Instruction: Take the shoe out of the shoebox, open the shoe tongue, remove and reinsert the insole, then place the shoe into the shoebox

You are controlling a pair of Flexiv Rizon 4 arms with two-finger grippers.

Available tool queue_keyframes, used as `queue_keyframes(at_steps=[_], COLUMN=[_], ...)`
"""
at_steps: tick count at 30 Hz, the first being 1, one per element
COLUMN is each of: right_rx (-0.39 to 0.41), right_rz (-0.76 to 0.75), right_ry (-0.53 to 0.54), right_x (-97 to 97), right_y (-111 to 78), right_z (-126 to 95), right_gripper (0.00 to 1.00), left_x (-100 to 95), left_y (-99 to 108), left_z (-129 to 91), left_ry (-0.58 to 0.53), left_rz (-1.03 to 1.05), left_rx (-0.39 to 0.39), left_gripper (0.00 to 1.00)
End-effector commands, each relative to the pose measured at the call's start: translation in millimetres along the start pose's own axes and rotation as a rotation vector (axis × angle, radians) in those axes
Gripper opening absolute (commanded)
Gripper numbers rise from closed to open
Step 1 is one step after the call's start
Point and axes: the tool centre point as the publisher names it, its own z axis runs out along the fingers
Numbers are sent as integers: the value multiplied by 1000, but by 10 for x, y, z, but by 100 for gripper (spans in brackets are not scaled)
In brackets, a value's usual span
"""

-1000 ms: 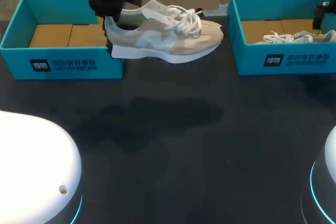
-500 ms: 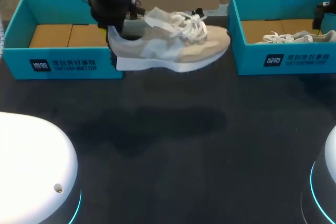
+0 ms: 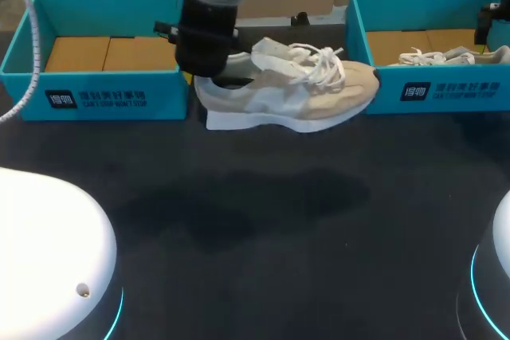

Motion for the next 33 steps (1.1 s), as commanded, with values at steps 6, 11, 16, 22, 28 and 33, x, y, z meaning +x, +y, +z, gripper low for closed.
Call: queue_keyframes(at_steps=[6,11,16,22,28,33], right_rx=[0,0,0,0,0,0], right_rz=[0,0,0,0,0,0], right_ry=[0,0,0,0,0,0], right_x=[2,2,2,2,2,2], right_y=[-1,-1,-1,-1,-1,-1], right_z=[2,2,2,2,2,2], right_gripper=[100,100,100,100,100,100], left_x=[-237,-306,-385,-501,-589,-636], left_y=[-45,-79,-136,-237,-336,-395], left_z=[47,213,347,615,849,1052], left_ry=[0,-8,-16,-2,3,17], left_rz=[3,-32,-45,-58,-64,-57], left_rx=[-2,6,19,30,54,74], left_gripper=[0,0,0,0,0,0])
